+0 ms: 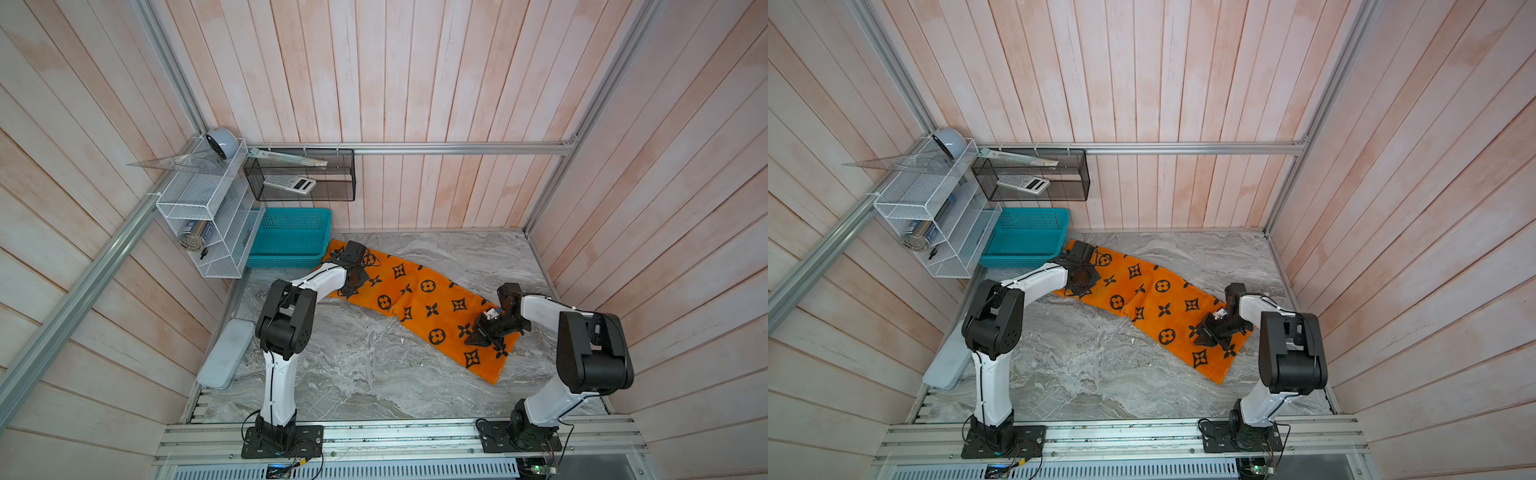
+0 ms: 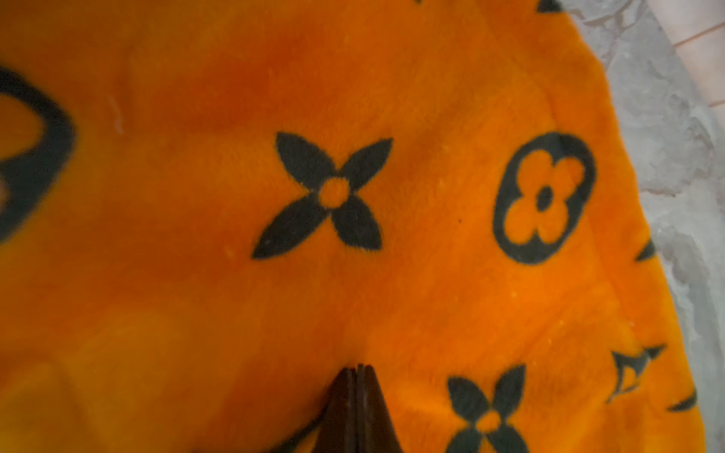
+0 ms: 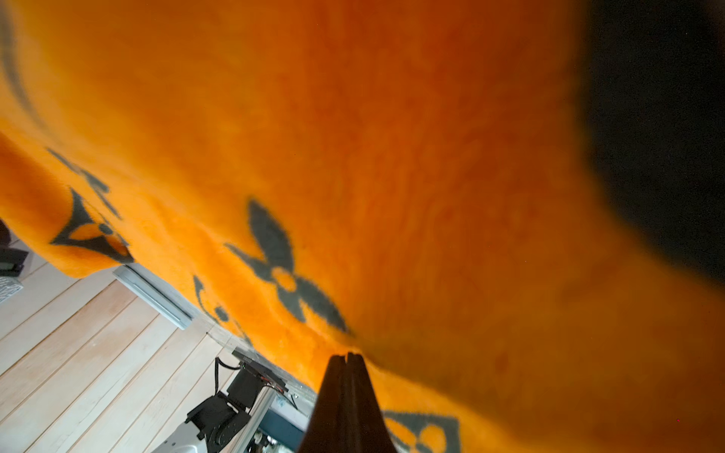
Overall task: Roll up the pillowcase
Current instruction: Adjust the pillowcase at the center of the board.
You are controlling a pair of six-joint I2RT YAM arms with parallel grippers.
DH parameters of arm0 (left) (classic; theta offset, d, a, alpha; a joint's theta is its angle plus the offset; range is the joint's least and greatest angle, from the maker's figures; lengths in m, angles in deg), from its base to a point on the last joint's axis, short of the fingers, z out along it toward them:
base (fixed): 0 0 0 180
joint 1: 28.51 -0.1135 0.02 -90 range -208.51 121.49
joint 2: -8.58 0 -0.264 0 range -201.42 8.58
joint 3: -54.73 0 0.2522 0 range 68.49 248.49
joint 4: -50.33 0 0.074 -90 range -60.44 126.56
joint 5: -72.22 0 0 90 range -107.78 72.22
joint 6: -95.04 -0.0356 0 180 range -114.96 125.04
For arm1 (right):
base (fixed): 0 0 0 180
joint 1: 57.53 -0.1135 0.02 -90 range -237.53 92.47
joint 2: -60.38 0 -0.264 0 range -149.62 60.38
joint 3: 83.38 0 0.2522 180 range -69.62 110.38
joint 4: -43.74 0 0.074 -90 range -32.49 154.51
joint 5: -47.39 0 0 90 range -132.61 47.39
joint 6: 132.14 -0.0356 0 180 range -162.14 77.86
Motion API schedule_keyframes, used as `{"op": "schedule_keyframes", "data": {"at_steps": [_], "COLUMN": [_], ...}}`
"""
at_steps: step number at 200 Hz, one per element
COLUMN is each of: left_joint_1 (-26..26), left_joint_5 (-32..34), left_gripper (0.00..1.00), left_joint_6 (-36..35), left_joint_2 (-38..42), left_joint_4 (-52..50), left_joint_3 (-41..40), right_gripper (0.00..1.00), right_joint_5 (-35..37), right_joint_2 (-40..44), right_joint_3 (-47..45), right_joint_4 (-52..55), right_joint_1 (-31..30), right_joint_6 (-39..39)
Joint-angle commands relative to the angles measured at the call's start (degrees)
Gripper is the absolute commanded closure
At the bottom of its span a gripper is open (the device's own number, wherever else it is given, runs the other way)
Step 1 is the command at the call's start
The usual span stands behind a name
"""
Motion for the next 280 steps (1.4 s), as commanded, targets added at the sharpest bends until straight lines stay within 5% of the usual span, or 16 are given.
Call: {"op": "schedule_keyframes", "data": {"at_steps": [1, 20, 43, 82, 134, 201, 280], "left_joint_1": [6.2, 12.1, 17.5, 22.2, 21.5, 13.8, 12.8], "left_joint_5": [4.9, 6.9, 2.7, -2.7, -5.6, -3.3, -3.8], "left_gripper": [0.78, 0.67, 0.67, 0.9, 0.96, 1.0, 1.0], "left_joint_6": [-3.0, -1.8, 1.4, 0.5, 1.3, 0.9, -0.3], "left_joint_2": [6.1, 6.6, 2.5, -9.3, -17.0, -9.0, -8.6], "left_joint_4": [-4.1, -4.9, -1.4, -3.0, -3.5, 1.5, 1.7], "left_joint_3": [1.3, 3.8, 7.3, 18.0, 18.8, -1.1, -2.9], "right_gripper": [1.0, 0.95, 0.85, 0.76, 0.69, 0.69, 0.63], "right_joint_5": [4.3, 7.6, 10.4, 11.7, 11.8, 13.1, 13.5], "right_joint_2": [4.9, 8.0, 12.2, 15.7, 14.9, 17.0, 13.1], "right_joint_3": [1.7, 1.8, -0.7, -1.5, -2.8, -7.1, -7.4], "right_joint_4": [4.7, 6.5, 5.6, 7.0, 6.2, 5.0, -1.2], "right_joint_1": [0.9, 2.7, 9.0, 15.5, 15.5, 15.1, 6.5], "right_joint_6": [1.7, 1.2, -0.5, 1.2, 1.6, 3.2, -0.2]}}
